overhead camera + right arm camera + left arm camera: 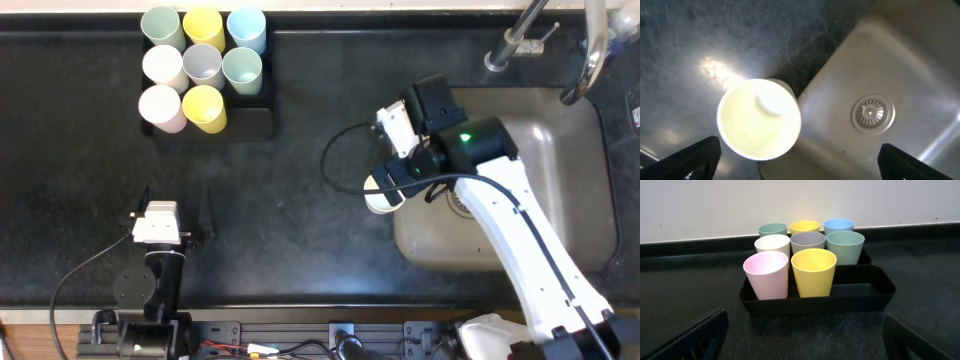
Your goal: Store Cups
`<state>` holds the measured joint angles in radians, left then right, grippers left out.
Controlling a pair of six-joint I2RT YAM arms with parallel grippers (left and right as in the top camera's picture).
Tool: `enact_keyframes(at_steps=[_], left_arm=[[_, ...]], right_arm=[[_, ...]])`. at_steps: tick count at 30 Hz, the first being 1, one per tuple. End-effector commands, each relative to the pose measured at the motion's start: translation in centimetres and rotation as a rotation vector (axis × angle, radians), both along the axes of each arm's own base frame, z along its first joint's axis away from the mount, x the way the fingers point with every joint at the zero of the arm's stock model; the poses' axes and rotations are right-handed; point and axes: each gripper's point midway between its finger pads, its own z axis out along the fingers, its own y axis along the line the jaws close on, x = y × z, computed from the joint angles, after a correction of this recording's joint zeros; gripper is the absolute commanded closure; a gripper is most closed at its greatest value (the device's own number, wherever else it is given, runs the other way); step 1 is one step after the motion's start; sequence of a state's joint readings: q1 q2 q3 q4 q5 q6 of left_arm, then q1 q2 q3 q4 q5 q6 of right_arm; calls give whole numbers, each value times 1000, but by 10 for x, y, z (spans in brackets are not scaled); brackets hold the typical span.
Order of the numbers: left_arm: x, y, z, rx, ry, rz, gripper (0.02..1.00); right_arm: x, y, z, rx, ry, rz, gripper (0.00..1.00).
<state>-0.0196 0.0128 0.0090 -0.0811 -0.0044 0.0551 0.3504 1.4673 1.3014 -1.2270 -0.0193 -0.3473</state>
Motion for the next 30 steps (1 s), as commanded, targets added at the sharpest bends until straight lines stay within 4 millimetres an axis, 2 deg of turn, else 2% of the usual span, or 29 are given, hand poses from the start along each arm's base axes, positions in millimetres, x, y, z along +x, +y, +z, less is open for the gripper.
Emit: enact_keyframes(at_steps=[1, 10, 18, 23, 24, 25, 26, 30], left_arm=[[0, -1, 1, -10, -6, -3, 20], [0, -1, 1, -10, -6, -3, 20], [0, -1, 1, -10, -6, -3, 20], [0, -1, 1, -10, -6, -3, 20], [0, -1, 1, -10, -6, -3, 20], [0, -1, 1, -10, -6, -3, 20], [0, -1, 1, -10, -6, -3, 20], [0, -1, 1, -10, -6, -3, 20]], right_arm=[[-1, -11, -19, -32, 40, 88, 3], [-1, -20, -44, -32, 146, 59, 3], [9, -17, -68, -40, 188, 70, 1], [12, -16, -70, -34, 181, 69, 7], [12, -15, -70, -33, 181, 67, 56], [12, -15, -70, -30, 183, 68, 176], [11, -14, -70, -27, 188, 69, 932], [-1, 1, -69, 47, 236, 86, 958]])
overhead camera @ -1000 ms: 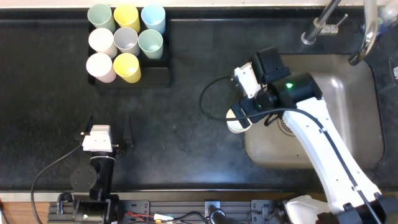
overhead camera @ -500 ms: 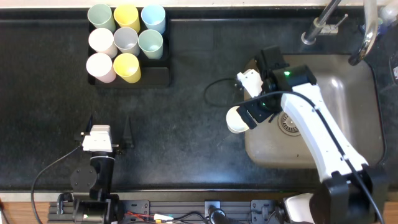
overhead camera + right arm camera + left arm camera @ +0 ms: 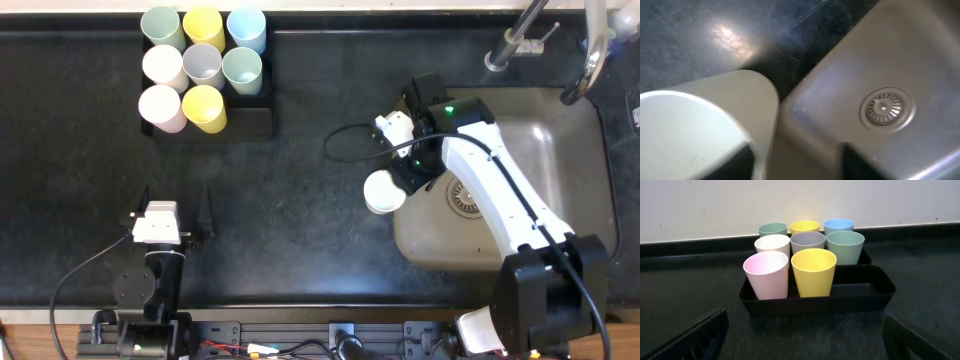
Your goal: Store Cups
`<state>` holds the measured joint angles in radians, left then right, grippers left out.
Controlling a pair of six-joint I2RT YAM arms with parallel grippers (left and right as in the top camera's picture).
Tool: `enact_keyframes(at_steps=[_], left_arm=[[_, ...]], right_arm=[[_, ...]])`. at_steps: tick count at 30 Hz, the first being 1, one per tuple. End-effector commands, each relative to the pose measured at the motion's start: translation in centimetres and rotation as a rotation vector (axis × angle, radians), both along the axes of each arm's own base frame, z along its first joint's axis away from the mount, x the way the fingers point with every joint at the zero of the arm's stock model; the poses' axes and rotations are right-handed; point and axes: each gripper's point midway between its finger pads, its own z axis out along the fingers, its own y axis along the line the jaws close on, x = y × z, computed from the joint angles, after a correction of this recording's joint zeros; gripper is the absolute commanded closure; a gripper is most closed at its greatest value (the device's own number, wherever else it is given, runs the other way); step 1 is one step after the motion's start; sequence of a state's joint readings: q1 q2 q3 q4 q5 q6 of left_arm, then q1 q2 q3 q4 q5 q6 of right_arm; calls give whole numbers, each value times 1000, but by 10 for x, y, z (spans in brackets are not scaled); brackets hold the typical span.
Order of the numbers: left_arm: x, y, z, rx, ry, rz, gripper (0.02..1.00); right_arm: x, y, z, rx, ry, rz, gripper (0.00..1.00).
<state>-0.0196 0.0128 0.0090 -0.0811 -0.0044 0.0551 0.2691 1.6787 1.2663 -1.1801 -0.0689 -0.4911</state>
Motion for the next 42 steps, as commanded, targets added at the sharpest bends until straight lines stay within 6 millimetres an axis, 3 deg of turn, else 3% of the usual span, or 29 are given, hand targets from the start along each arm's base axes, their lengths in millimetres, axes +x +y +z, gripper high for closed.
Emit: enact_keyframes(at_steps=[1, 6, 10, 14, 17, 19, 22, 26, 31, 36, 42], left_arm=[[0, -1, 1, -10, -6, -3, 20], [0, -1, 1, -10, -6, -3, 20], [0, -1, 1, -10, -6, -3, 20], [0, -1, 1, -10, -6, -3, 20], [0, -1, 1, -10, -6, -3, 20], [0, -1, 1, -10, -6, -3, 20], [0, -1, 1, -10, -6, -3, 20], [0, -1, 1, -10, -6, -3, 20], [0, -1, 1, -10, -6, -3, 20], [0, -1, 1, -10, -6, -3, 20], [0, -1, 1, -10, -6, -3, 20]], right_arm=[[-15, 20, 1, 98, 66, 14, 958], [-22, 32, 3, 134, 90, 21, 958], [-4, 28, 20, 74, 5, -46, 956], [35, 41, 87, 54, -195, -84, 958], [61, 73, 151, 98, -352, -61, 958], [72, 100, 182, 133, -412, -29, 958], [88, 141, 207, 170, -447, 28, 958], [103, 190, 206, 200, -461, 71, 958], [102, 231, 167, 180, -412, 126, 958], [103, 252, 142, 163, -394, 158, 958], [110, 261, 123, 155, -384, 166, 958]])
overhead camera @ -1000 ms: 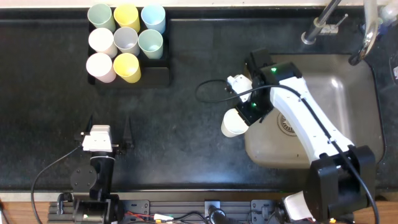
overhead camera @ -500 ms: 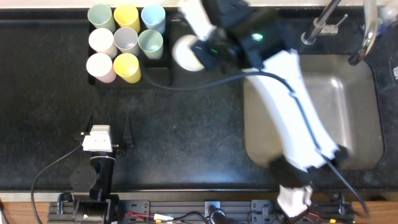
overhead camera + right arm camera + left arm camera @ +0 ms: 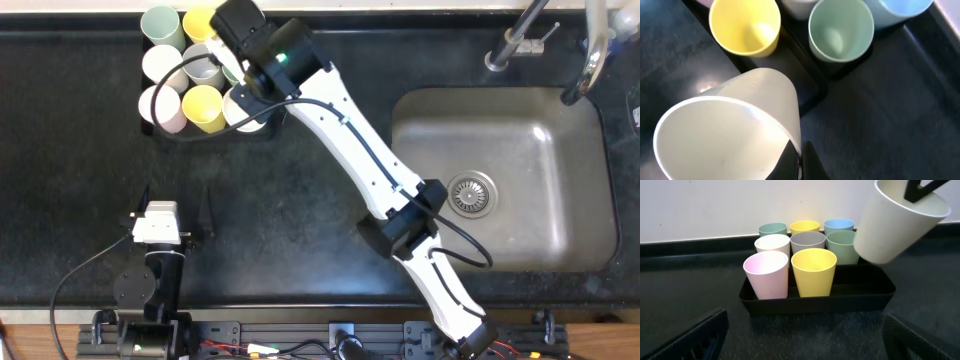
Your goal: Store Cups
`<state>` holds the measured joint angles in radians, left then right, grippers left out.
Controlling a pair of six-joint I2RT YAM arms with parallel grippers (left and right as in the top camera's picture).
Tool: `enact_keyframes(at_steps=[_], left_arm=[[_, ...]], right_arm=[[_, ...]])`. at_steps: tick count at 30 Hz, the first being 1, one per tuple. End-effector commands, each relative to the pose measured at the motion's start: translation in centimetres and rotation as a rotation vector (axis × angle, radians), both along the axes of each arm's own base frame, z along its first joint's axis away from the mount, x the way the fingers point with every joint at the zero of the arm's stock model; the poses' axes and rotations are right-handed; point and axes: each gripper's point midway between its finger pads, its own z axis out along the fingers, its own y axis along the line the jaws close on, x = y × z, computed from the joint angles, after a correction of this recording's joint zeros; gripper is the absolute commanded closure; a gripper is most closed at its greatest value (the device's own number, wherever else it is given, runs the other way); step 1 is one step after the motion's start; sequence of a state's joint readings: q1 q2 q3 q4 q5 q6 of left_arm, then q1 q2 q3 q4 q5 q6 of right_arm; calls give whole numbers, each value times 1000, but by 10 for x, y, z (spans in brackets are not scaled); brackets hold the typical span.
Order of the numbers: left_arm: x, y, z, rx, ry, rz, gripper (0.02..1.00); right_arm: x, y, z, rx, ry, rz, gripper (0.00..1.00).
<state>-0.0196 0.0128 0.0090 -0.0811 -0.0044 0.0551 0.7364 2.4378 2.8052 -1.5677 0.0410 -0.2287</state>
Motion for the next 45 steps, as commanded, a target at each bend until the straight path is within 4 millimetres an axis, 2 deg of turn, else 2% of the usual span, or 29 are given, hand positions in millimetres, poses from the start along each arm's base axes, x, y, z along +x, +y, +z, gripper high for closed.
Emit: enact_keyframes(at_steps=[1, 4, 13, 30, 40, 45], left_arm=[[0, -1, 1, -10, -6, -3, 18], [0, -1, 1, -10, -6, -3, 23], [0, -1, 1, -10, -6, -3, 20], [0, -1, 1, -10, -6, -3, 20], [0, -1, 1, -10, -6, -3, 20], [0, -1, 1, -10, -6, -3, 20]], right_arm=[[7, 3, -1, 5, -22, -8, 958], [11, 1, -16, -36, -19, -16, 958], [23, 8, -37, -51, -26, -16, 956], [32, 13, -76, -96, -1, -6, 958], [35, 10, -82, -111, -4, -15, 958], [31, 7, -94, -137, 25, -14, 956]])
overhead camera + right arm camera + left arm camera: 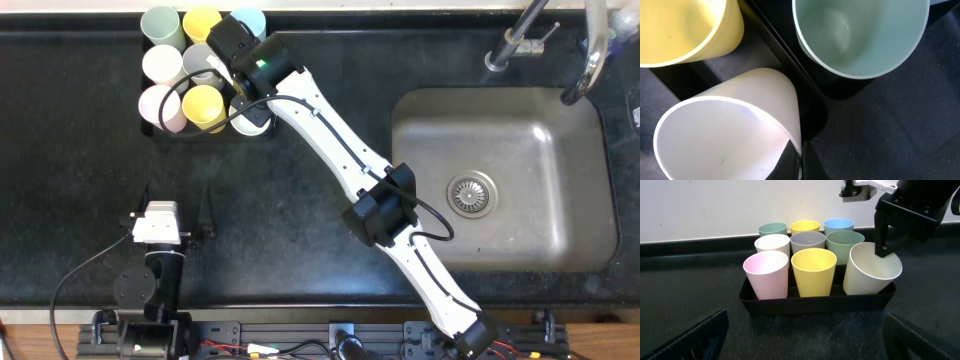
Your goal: Store Cups
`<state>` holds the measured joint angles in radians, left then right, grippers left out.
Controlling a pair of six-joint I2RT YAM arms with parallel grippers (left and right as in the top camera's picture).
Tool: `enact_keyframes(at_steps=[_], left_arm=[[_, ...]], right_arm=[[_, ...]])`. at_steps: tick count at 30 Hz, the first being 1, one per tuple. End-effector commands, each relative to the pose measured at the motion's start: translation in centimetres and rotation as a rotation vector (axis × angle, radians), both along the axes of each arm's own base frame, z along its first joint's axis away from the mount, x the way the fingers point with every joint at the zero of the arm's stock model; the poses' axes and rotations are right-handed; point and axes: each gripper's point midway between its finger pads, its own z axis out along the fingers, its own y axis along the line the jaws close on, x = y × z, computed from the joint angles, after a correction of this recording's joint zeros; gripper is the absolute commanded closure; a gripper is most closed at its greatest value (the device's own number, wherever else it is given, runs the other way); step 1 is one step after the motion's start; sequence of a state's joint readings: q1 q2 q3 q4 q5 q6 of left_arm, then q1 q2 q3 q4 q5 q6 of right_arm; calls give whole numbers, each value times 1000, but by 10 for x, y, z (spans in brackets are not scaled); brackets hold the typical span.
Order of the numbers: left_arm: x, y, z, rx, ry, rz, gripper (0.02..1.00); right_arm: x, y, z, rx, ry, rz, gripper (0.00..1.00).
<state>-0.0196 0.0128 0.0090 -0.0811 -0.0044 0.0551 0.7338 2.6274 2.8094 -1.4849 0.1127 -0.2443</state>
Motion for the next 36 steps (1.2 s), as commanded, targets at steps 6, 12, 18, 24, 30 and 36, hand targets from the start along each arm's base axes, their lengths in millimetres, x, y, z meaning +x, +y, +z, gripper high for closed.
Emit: enact_keyframes(at_steps=[6, 12, 18, 24, 30, 36], left_arm=[[0, -1, 1, -10, -6, -3, 20], [0, -1, 1, -10, -6, -3, 20], [0, -1, 1, -10, -6, -3, 20], [0, -1, 1, -10, -6, -3, 23], [0, -1, 1, -10, -6, -3, 20], [0, -1, 1, -10, -6, -3, 20]], right_arm=[[-1, -4, -11, -31, 16, 2, 958], [2, -2, -10, -22, 5, 2, 529], [3, -1, -9, -18, 0, 1, 3], [9, 0, 5, 8, -39, -9, 3], [32, -3, 40, 76, -153, -102, 3], [53, -23, 88, 133, -282, -212, 3]])
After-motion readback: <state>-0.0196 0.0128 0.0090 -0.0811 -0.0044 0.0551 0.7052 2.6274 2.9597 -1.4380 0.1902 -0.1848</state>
